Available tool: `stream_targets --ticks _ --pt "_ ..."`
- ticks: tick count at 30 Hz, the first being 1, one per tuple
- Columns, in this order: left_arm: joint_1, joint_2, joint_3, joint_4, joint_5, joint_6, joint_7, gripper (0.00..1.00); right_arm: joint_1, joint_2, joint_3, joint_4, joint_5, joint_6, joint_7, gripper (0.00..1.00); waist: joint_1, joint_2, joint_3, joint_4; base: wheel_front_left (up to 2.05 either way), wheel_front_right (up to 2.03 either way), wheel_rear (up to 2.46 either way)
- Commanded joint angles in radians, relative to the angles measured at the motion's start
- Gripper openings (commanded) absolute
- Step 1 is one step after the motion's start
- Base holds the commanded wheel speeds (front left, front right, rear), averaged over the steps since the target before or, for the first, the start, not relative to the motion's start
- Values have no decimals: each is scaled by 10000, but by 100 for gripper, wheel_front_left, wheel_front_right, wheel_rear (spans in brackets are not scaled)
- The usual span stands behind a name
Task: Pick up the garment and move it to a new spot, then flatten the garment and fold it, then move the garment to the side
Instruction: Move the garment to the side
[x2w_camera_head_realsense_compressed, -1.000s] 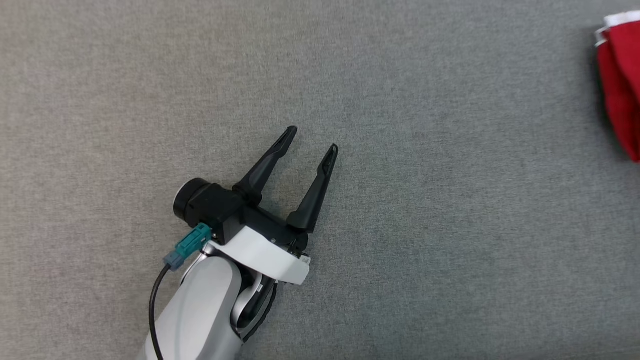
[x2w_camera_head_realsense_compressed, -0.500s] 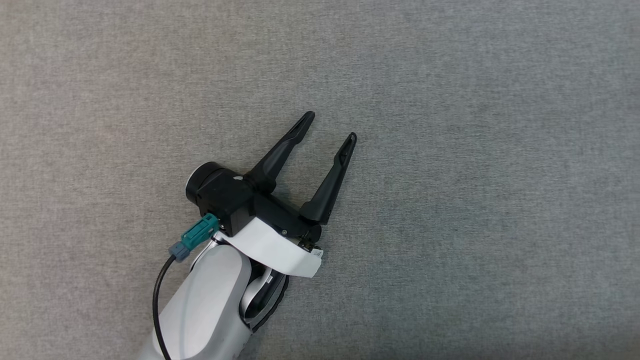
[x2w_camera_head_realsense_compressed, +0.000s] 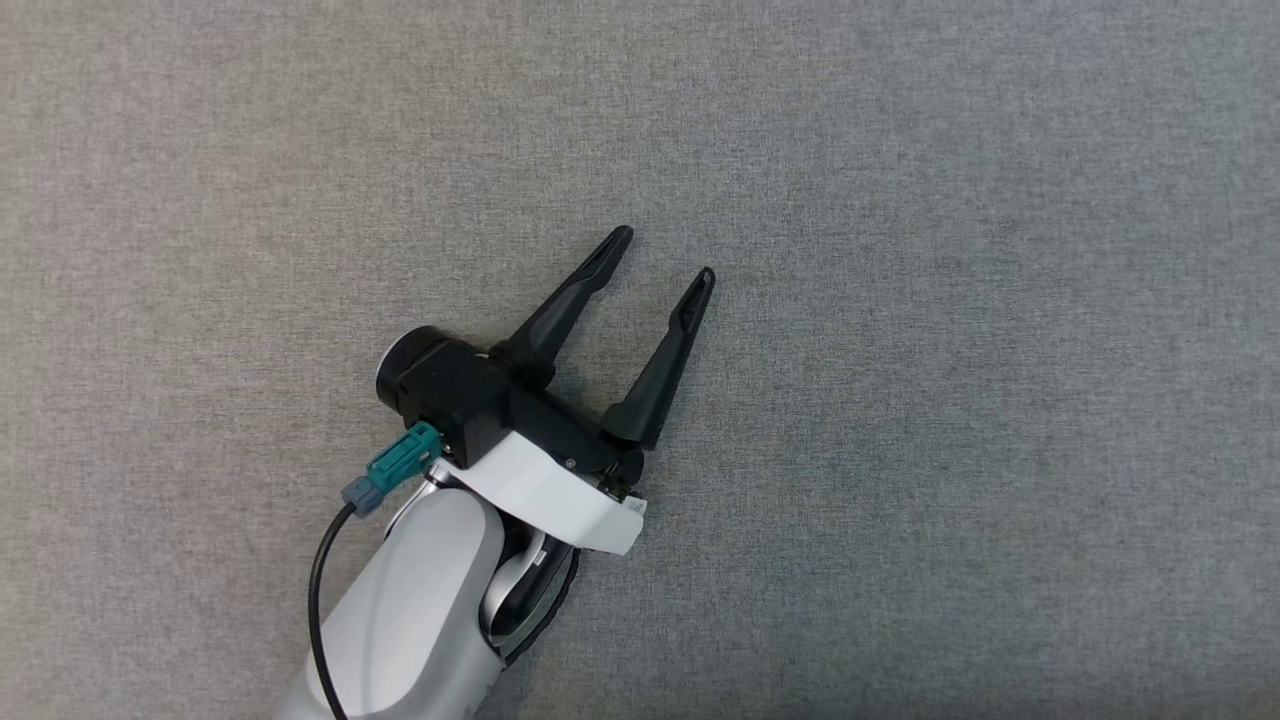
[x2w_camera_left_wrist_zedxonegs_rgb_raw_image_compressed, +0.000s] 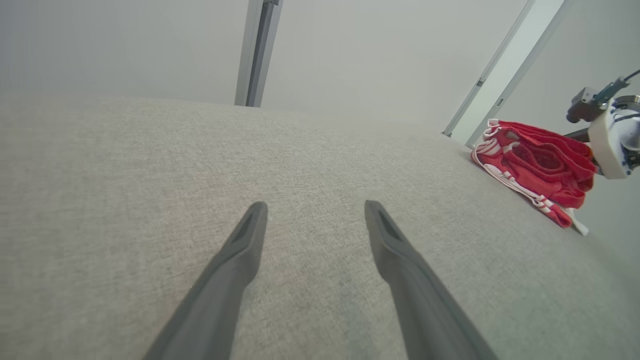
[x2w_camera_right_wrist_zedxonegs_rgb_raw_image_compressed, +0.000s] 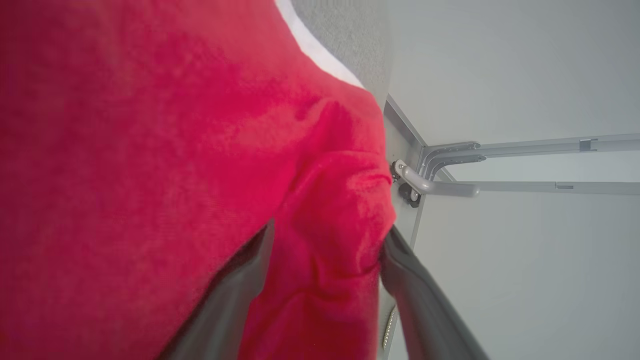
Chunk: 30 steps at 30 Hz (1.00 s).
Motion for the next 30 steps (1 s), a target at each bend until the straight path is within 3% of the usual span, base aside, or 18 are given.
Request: stream_targets --ticks 1,7,18,30 --pt "177 124 81 157 -87 1 29 100 72 59 -67 67 -79 -7 -39 100 0 0 -73 11 0 0 0" --pt "303 100 156 173 -87 -1 23 100 89 592 -626 578 -154 -7 401 100 0 0 -549 -35 0 0 0" --pt "1056 94 566 262 -16 -1 17 100 -148 1715 -1515 631 -965 -7 -205 100 0 0 -1971 -250 0 0 0" --pt "2369 100 1962 92 285 -1 18 100 604 4426 -2422 -401 -502 -7 -2393 100 0 0 -3879 -375 0 0 0"
